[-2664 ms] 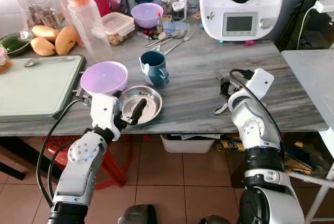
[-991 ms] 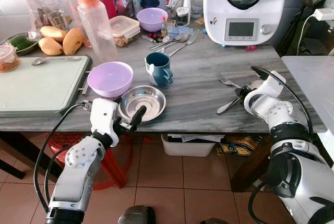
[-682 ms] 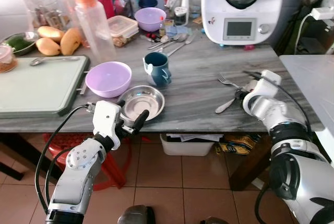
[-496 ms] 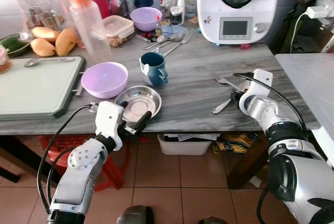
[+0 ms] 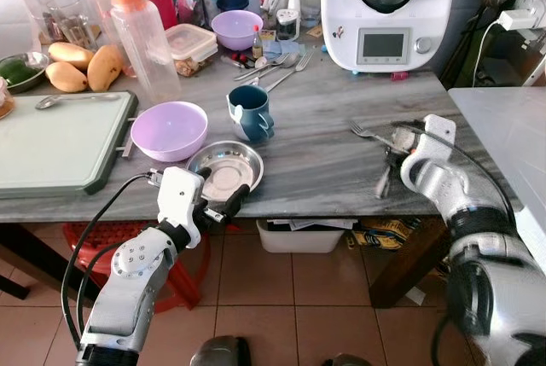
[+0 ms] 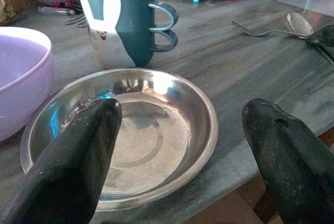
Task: Setting the table
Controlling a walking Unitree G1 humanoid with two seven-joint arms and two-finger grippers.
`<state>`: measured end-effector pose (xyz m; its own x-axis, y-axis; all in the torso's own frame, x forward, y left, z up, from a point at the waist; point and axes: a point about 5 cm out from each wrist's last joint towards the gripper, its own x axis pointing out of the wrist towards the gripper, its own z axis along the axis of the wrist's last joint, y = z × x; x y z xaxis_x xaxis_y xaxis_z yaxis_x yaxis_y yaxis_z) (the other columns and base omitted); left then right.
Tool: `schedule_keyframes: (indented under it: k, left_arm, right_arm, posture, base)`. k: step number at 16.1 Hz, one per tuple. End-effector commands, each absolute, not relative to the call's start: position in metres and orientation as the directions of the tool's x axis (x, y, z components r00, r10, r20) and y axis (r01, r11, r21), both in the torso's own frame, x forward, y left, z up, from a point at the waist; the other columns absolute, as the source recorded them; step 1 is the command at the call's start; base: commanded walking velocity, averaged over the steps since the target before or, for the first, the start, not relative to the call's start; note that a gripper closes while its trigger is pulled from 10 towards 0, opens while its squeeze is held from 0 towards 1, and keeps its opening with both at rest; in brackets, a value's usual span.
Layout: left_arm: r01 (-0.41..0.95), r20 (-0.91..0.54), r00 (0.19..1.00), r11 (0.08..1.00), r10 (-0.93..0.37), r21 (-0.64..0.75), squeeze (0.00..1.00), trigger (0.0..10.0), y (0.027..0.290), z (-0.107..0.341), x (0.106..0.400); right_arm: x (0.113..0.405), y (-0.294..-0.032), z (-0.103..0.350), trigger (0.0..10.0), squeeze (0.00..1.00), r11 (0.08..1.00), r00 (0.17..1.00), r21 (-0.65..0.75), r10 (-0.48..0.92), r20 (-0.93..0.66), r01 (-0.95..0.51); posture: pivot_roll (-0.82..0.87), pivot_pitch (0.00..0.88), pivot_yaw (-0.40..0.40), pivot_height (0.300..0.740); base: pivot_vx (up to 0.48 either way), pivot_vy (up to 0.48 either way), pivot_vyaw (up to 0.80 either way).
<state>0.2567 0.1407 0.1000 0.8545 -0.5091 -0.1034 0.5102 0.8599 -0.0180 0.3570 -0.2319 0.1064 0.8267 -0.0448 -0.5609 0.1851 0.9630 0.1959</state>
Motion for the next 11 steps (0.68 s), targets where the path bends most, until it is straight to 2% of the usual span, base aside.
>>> schedule_keyframes:
  k: [1,8,11]
  left_arm:
    - [0.517,-0.106,0.851,0.856,-0.514,-0.001,0.00,10.0,0.142,0.102,0.257]
    - [0.525,-0.106,0.846,0.851,-0.523,-0.003,0.00,10.0,0.138,0.102,0.259]
    - [0.527,-0.107,0.845,0.850,-0.524,-0.003,0.00,10.0,0.137,0.101,0.259]
  right_arm:
    - [0.340,-0.227,0.077,0.0,0.00,0.969,0.732,0.164,-0.026,-0.681,0.186]
    - [0.327,-0.220,0.078,0.0,0.00,0.989,0.772,0.119,0.010,-0.635,0.085]
    - [0.331,-0.212,0.083,0.4,0.00,0.981,0.803,0.177,0.039,-0.595,0.084]
  posture:
    - [0.02,0.022,0.072,0.740]
    - [0.01,0.010,0.080,0.740]
    - [0.01,0.005,0.078,0.740]
  base:
    - [0.000,0.000,0.00]
    - [0.000,0.000,0.00]
    - [0.000,0.000,0.00]
